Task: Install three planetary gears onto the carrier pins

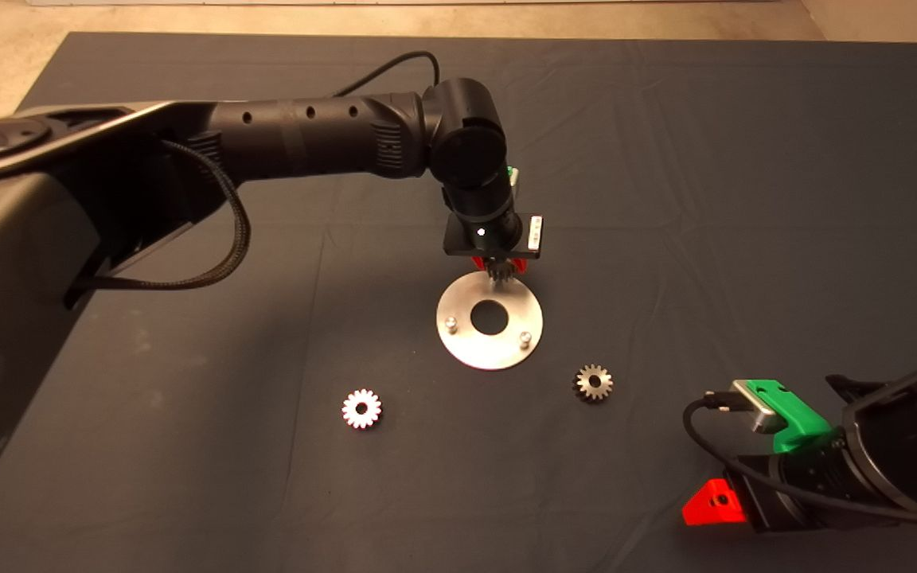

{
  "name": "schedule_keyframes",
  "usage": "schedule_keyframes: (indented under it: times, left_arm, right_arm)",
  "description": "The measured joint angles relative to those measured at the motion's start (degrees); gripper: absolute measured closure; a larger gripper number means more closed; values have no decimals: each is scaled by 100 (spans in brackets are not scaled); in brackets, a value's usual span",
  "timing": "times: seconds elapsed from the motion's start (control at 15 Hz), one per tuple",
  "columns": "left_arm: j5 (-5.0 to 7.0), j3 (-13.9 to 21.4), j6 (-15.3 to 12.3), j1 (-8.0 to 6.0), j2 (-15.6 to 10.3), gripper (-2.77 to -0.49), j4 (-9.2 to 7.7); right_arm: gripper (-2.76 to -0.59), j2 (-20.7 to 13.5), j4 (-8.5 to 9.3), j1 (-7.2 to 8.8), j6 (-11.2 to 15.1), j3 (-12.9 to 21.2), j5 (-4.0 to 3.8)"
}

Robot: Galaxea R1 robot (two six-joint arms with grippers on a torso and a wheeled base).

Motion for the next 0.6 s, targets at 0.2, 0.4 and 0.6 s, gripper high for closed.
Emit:
schedule_keyframes:
  times: [0.2,0.4,0.6]
  left_arm:
    - [22,62,0,3,-2,-96,51]
    - [134,191,0,35,0,-96,193]
    - [149,199,-12,37,0,-96,207]
  right_arm:
    - [-275,1,0,0,2,0,2]
    - [-275,1,0,0,2,0,0]
    - [-275,1,0,0,0,0,0]
